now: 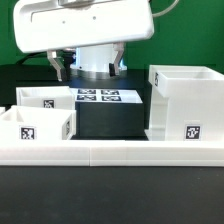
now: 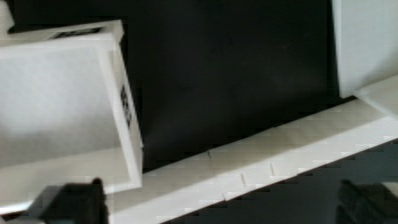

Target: Assemble drawer

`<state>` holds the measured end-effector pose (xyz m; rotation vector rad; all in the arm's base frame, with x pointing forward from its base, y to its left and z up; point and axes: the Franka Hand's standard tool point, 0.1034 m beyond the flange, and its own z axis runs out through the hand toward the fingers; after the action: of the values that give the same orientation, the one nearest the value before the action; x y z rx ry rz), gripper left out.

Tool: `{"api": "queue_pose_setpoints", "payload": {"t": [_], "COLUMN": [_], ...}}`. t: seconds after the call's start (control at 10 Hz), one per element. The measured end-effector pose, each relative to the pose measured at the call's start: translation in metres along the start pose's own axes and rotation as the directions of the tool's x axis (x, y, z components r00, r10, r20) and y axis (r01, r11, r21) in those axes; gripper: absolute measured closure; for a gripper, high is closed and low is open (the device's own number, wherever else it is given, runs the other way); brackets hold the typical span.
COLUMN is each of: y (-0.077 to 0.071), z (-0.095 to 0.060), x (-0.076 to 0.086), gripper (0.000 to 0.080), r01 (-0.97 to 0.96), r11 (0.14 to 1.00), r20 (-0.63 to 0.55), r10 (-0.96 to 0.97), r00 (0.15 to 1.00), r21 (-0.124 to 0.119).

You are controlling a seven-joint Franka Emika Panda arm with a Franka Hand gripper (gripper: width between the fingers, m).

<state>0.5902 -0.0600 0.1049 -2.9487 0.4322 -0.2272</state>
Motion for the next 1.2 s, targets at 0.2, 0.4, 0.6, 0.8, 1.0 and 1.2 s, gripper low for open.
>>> {"api": "queue_pose_setpoints", "payload": {"t": [0.2, 0.4, 0.6, 0.8, 1.0, 1.2], "y": [-0.005, 0.013, 0.039, 0.044, 0.044, 0.045], "z": [0.003, 0.018, 0.032, 0.041, 0.041, 0.044], "x": [-0.005, -0.003, -0.005, -0.007, -0.007, -0.007], "gripper": [0.0151, 0.0151, 0.0151, 0.0151, 0.0151, 0.0151], "r01": [-0.041, 0.032, 0.038, 0.037, 0.04, 0.064], "r11": [0.999, 0.995, 0.993, 0.993, 0.993, 0.992], "r20": [0.046, 0.07, 0.04, 0.041, 0.042, 0.037], "r10": [0.042, -0.026, -0.034, -0.033, -0.035, -0.06], "r00": [0.998, 0.997, 0.999, 0.999, 0.998, 0.998], "r21": [-0.014, -0.09, -0.113, -0.111, -0.111, -0.113]}}
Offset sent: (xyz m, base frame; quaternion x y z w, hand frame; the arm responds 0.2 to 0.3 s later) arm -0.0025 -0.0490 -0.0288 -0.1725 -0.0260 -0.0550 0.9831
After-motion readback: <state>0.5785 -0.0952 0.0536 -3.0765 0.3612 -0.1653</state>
